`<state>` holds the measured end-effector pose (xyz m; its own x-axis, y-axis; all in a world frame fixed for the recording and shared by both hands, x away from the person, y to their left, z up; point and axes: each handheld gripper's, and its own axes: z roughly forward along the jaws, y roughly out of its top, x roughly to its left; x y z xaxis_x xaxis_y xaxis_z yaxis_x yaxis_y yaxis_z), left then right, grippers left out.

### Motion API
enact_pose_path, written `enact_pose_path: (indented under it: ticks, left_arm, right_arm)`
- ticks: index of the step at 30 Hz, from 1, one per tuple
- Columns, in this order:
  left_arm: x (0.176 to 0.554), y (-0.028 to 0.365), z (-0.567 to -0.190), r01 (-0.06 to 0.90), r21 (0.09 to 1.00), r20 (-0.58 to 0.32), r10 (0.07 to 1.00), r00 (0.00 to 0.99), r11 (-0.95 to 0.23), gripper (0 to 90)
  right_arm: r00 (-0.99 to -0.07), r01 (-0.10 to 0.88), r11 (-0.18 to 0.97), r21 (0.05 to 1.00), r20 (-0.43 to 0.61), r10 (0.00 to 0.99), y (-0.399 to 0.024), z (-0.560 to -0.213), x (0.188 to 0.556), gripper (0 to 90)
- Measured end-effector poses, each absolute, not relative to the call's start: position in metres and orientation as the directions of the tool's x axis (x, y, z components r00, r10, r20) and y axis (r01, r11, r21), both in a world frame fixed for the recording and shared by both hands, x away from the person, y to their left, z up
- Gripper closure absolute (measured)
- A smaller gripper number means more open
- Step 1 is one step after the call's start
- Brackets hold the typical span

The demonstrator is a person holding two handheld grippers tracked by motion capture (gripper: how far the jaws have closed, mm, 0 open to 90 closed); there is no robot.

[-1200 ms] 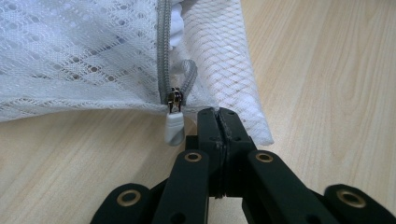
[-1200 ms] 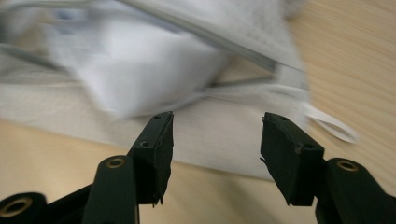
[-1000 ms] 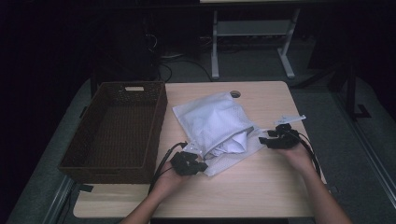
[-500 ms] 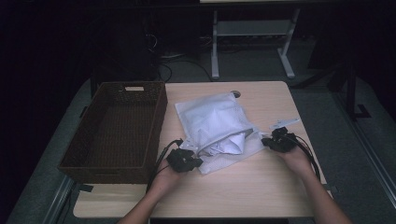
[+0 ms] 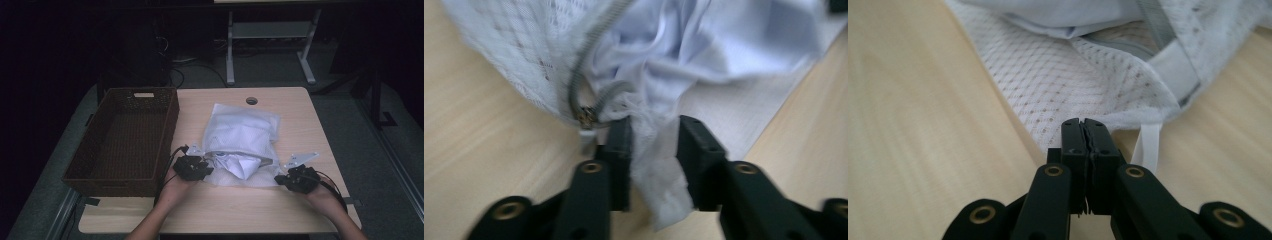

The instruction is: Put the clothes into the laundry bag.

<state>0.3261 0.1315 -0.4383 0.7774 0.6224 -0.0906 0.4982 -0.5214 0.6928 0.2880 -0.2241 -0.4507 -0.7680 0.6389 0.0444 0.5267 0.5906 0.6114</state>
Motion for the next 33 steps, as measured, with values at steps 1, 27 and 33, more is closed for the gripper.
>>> enact_pose_path:
  ticks: [1,27,33]
  left_arm:
    - [0.323,0.131,-0.433,0.483,0.704,-0.071,0.625,0.778,-0.521,61.2]
    - [0.344,0.045,-0.452,0.445,0.623,-0.015,0.559,0.829,-0.644,29.2]
    - [0.349,0.045,-0.453,0.424,0.614,0.017,0.549,0.836,-0.666,68.8]
  right_arm:
    - [-0.775,0.523,0.598,0.607,0.046,0.63,-0.222,-0.451,0.285,87.6]
    - [-0.784,0.516,0.588,0.623,0.067,0.617,-0.221,-0.447,0.286,87.4]
    - [-0.786,0.488,0.542,0.684,0.075,0.613,-0.221,-0.437,0.285,65.3]
